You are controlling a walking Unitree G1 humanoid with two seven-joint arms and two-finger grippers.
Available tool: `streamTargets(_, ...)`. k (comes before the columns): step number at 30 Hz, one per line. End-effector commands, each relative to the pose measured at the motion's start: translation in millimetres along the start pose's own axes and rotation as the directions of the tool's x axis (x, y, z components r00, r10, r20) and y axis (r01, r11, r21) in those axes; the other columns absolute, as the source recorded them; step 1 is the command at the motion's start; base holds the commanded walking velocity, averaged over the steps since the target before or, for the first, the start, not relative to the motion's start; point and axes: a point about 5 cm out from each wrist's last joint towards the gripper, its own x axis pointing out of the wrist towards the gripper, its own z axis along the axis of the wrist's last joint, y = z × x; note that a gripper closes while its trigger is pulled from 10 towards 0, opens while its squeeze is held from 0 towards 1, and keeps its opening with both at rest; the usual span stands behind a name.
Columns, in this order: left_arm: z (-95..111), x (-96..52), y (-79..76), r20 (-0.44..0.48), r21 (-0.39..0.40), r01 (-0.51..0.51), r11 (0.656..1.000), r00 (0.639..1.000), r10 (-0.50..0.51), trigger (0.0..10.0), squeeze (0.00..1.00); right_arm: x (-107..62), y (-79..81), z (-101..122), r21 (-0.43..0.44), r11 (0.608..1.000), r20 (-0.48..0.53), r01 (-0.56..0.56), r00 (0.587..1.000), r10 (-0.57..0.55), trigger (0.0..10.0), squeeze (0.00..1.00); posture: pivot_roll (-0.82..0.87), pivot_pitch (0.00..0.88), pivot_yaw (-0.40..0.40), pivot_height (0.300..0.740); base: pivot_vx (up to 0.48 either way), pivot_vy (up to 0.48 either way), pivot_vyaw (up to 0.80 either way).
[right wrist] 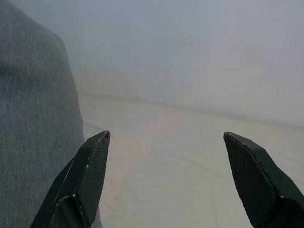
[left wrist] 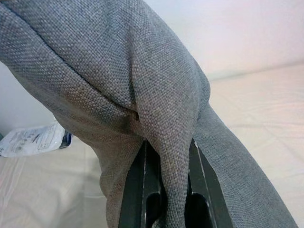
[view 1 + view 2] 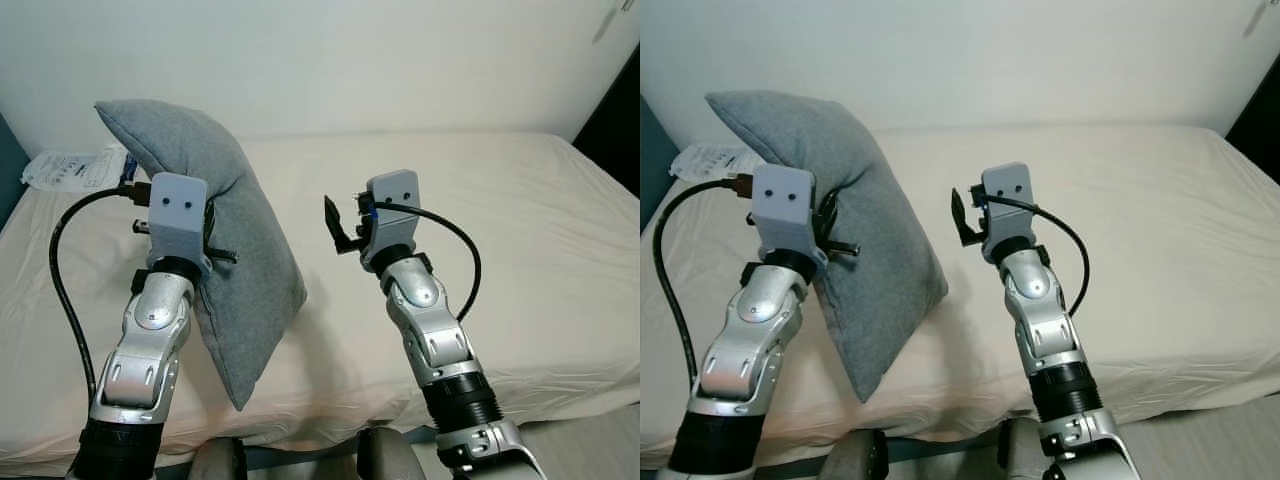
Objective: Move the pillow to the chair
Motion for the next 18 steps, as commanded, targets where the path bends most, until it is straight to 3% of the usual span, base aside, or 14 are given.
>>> streamTargets(1, 8.8, -0.6, 1.5, 0.047, 0.003, -0.007, 1.0, 0.999, 0.007, 10.0, 0.0, -1.3, -2.6, 3.9, 0.005, 1.0, 0.028, 0.011, 1.0, -0.012, 10.0, 0.0, 0.03, 0.066, -0.047, 0.653, 0.0, 0.0, 0.0)
streamTargets(9, 8.3, -0.7, 0.9, 0.045, 0.005, -0.004, 1.0, 0.999, 0.003, 10.0, 0.0, -1.9, -2.3, 3.4, 0.007, 1.0, 0.03, 0.006, 1.0, -0.006, 10.0, 0.0, 0.03, 0.065, -0.047, 0.678, 0.0, 0.0, 0.0)
streamTargets(18, 7.9, -0.9, 0.7, 0.044, 0.004, -0.004, 1.0, 0.999, 0.004, 10.0, 0.0, -1.4, 1.2, 3.9, -0.001, 1.0, 0.04, -0.006, 0.999, 0.006, 10.0, 0.0, 0.03, 0.066, -0.05, 0.678, 0.0, 0.0, 0.0)
